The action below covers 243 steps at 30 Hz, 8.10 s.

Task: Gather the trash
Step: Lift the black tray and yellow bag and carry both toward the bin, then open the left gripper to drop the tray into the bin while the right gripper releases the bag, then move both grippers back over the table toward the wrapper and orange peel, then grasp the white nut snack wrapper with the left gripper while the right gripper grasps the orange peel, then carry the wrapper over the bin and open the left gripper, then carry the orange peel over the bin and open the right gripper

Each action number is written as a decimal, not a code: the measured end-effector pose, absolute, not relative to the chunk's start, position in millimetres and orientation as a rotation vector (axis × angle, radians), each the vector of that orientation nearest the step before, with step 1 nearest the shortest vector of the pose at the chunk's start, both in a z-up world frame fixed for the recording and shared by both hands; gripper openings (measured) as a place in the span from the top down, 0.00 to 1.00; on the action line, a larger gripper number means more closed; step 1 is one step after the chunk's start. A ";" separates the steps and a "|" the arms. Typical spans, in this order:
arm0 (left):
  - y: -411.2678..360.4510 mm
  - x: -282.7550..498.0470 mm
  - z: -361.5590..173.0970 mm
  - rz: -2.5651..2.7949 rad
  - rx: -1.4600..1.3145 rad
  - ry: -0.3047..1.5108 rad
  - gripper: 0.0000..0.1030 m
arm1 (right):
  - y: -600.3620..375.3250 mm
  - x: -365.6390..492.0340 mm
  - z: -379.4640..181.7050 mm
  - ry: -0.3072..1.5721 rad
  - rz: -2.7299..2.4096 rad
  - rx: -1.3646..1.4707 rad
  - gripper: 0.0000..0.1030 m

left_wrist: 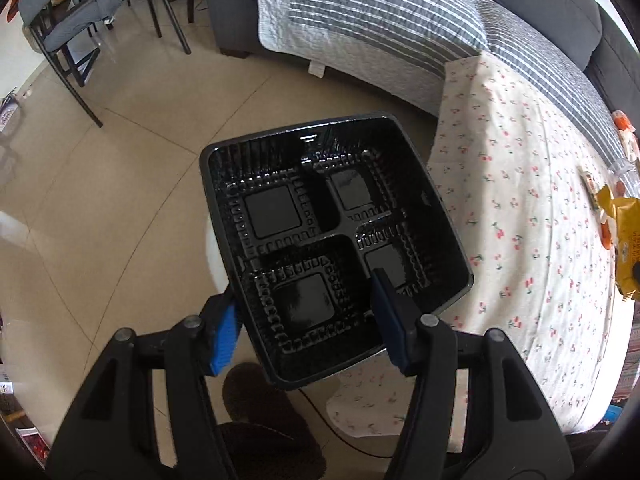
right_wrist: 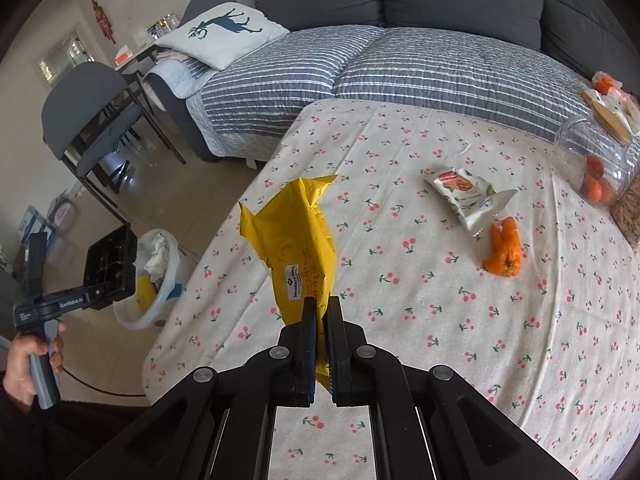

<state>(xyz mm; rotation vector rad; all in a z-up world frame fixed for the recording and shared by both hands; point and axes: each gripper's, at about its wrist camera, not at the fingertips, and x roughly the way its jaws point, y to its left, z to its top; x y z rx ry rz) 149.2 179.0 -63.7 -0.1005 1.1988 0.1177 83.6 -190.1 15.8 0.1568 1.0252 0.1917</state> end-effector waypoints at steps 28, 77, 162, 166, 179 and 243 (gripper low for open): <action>233.5 144.4 -59.6 0.196 -0.206 1.181 0.18 | -51.9 112.0 -4.0 1.093 0.396 0.143 0.95; 160.7 141.3 -33.3 0.084 -0.057 1.144 0.01 | -196.6 116.9 -13.2 1.090 -0.082 0.115 0.32; -144.6 260.5 -55.3 -0.280 -0.024 1.099 0.98 | -388.6 132.9 -54.6 1.075 -0.122 0.359 0.46; -103.4 246.5 -51.4 -0.257 -0.085 1.088 0.98 | -382.2 146.1 -62.1 1.063 -0.118 0.378 0.46; -26.8 212.2 -32.6 -0.215 -0.134 1.055 0.98 | -342.4 163.2 -74.4 1.071 0.026 0.387 0.81; 275.6 127.0 -41.6 0.174 -0.213 1.075 0.11 | 84.7 121.3 -26.2 1.148 0.661 0.130 0.83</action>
